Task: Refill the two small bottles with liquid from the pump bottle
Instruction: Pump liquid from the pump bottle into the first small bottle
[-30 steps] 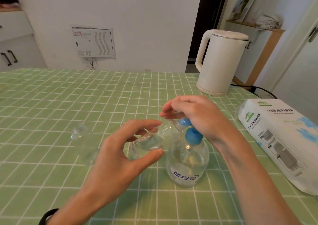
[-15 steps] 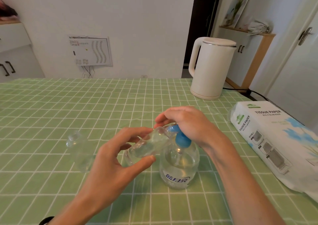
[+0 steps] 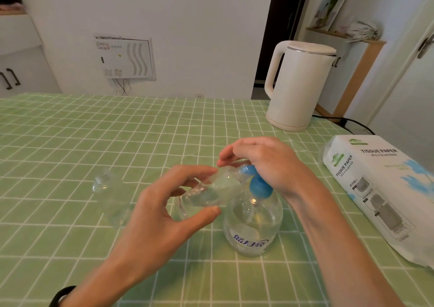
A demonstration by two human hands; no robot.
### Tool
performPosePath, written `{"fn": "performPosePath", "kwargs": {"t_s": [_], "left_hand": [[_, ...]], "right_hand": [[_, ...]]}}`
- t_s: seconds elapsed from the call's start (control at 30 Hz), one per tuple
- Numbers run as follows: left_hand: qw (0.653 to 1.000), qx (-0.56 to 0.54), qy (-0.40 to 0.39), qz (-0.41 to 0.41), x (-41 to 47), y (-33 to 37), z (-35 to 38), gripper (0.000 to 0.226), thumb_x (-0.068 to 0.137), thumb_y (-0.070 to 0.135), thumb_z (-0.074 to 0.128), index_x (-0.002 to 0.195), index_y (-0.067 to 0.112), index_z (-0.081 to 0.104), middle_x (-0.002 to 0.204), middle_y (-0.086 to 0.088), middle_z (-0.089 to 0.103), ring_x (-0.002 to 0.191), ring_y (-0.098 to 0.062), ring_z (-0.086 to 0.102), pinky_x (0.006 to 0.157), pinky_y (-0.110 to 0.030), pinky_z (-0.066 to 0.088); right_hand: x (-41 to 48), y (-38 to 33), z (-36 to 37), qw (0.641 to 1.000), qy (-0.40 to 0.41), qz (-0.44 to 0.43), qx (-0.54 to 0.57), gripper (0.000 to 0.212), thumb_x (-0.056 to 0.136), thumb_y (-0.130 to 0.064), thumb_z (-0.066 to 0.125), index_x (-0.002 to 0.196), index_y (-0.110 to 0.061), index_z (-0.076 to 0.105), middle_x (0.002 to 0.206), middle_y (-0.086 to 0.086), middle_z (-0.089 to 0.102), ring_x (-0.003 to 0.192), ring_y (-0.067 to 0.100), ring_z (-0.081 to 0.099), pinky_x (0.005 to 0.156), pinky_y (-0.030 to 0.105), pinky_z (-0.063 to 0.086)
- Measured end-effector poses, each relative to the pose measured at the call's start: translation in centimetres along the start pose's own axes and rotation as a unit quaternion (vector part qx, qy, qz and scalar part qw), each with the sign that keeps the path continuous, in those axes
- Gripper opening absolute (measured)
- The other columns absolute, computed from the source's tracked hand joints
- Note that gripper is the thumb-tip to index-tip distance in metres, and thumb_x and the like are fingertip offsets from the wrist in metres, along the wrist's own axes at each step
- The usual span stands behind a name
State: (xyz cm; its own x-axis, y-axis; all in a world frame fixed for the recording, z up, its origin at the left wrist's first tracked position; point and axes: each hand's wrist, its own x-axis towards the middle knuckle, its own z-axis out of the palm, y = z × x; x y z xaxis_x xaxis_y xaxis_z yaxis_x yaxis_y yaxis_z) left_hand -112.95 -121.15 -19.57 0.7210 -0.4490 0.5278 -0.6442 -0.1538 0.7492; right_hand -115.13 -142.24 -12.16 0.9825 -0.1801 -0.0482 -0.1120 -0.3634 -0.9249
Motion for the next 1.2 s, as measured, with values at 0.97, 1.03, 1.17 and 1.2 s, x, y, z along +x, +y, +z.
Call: {"fn": "performPosePath", "kwargs": {"t_s": [0.97, 1.03, 1.17, 1.2], "left_hand": [[1.0, 0.001, -0.003, -0.007, -0.35, 0.28, 0.12, 0.049, 0.076, 0.045, 0.078, 0.123, 0.046, 0.066, 0.119, 0.019, 0.074, 0.11, -0.014, 0.071, 0.092, -0.038, 0.058], [1.0, -0.008, -0.002, -0.006, -0.33, 0.37, 0.2, 0.05, 0.076, 0.044, 0.079, 0.124, 0.046, 0.066, 0.121, 0.017, 0.074, 0.11, -0.014, 0.072, 0.093, -0.034, 0.056], [1.0, -0.015, -0.001, -0.01, -0.22, 0.41, 0.25, 0.051, 0.075, 0.045, 0.079, 0.124, 0.045, 0.066, 0.122, 0.016, 0.074, 0.111, -0.016, 0.071, 0.093, -0.035, 0.056], [1.0, -0.015, -0.002, -0.011, -0.21, 0.41, 0.24, 0.051, 0.075, 0.045, 0.079, 0.124, 0.045, 0.066, 0.122, 0.016, 0.073, 0.111, -0.016, 0.071, 0.093, -0.037, 0.057]], "right_hand": [[-0.38, -0.27, 0.15, 1.0, 0.024, 0.016, 0.007, 0.026, 0.101, -0.016, 0.057, 0.094, -0.012, 0.081, 0.088, -0.006, 0.083, 0.086, 0.004, 0.077, 0.075, 0.017, 0.052], [-0.44, -0.33, 0.02, 0.999, 0.044, -0.001, 0.013, 0.027, 0.101, -0.018, 0.057, 0.092, -0.012, 0.082, 0.087, -0.006, 0.083, 0.085, 0.003, 0.077, 0.069, 0.009, 0.053], [-0.4, -0.47, 0.07, 0.998, 0.063, -0.015, 0.011, 0.027, 0.101, -0.018, 0.057, 0.09, -0.014, 0.081, 0.088, -0.006, 0.083, 0.087, 0.003, 0.077, 0.071, 0.01, 0.055], [-0.38, -0.53, 0.08, 0.998, 0.059, -0.008, 0.012, 0.027, 0.101, -0.019, 0.057, 0.089, -0.014, 0.081, 0.087, -0.007, 0.083, 0.088, 0.003, 0.077, 0.073, 0.012, 0.054]]}}
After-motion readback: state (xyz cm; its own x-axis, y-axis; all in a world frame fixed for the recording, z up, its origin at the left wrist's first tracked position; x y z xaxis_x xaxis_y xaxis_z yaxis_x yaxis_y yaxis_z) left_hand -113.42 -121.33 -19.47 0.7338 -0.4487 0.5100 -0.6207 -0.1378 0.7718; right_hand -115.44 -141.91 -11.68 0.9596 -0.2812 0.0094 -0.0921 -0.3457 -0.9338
